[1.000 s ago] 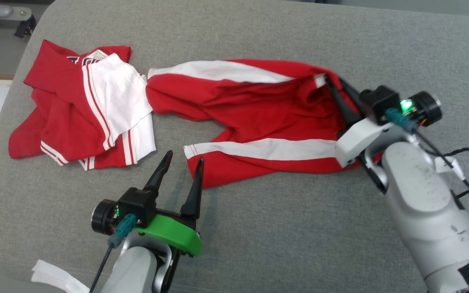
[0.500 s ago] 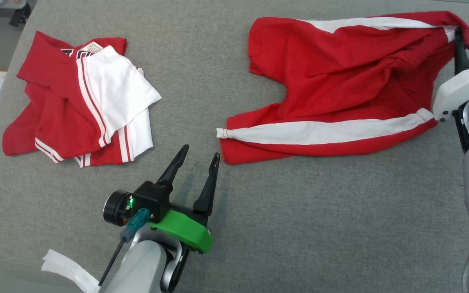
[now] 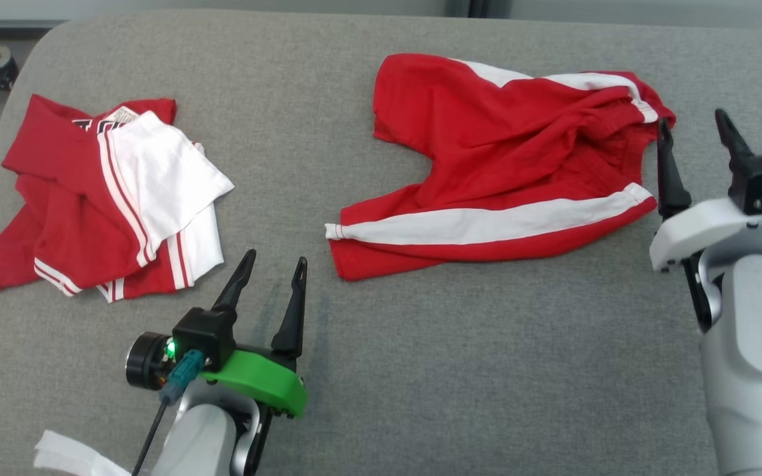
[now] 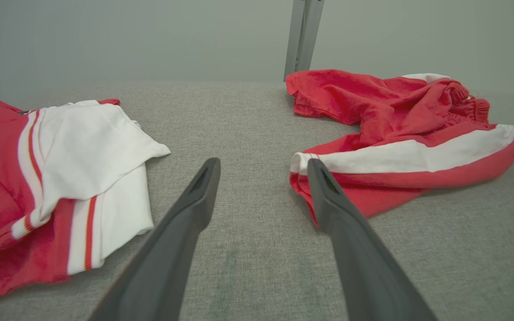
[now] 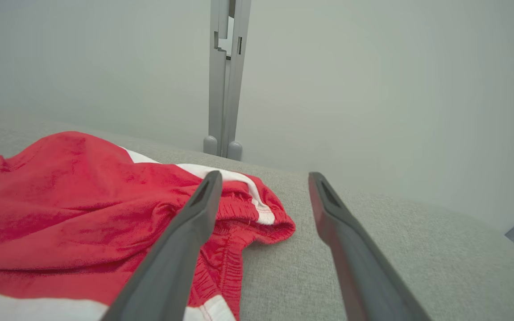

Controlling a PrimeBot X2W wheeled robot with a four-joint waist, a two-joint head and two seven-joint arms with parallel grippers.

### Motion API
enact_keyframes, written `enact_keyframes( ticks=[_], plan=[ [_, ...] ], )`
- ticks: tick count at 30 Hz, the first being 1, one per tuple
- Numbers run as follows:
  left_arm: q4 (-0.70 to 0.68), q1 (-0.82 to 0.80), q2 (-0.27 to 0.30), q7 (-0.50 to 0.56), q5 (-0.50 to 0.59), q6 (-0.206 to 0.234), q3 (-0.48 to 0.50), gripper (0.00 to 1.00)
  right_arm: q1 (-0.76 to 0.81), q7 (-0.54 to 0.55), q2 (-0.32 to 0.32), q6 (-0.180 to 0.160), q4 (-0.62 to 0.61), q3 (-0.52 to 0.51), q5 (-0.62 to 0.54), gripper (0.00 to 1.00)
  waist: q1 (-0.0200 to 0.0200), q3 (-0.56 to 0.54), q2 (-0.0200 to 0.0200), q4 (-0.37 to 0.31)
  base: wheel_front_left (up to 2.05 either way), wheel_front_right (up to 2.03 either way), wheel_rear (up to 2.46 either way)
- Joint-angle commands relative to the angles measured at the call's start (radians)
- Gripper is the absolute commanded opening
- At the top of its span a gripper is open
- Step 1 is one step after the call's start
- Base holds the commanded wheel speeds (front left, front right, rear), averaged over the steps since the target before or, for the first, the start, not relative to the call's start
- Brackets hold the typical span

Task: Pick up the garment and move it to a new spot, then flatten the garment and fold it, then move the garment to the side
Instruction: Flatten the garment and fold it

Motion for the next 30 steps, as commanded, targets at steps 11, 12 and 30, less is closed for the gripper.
enact_keyframes(
  ticks=[11, 12, 30],
  plan=[
    [0.002, 0.134, 0.003, 0.0, 0.036, 0.018, 0.117, 1.0, 0.304, 0.0, 0.011, -0.002, -0.094, 0.096, 0.176, 1.0, 0.0, -0.151, 0.0, -0.1, 0.0, 0.0, 0.0],
    [0.0, 0.146, 0.003, 0.0, 0.037, 0.02, 0.125, 1.0, 0.322, 0.0, 0.011, -0.002, -0.093, 0.105, 0.188, 1.0, 0.0, -0.16, 0.0, -0.106, 0.0, 0.0, 0.0],
    [-0.013, 0.206, 0.003, 0.0, 0.016, 0.022, 0.157, 1.0, 0.421, 0.0, 0.011, -0.002, -0.091, 0.174, 0.248, 1.0, 0.0, -0.172, 0.0, -0.152, 0.0, 0.0, 0.0]
  ],
)
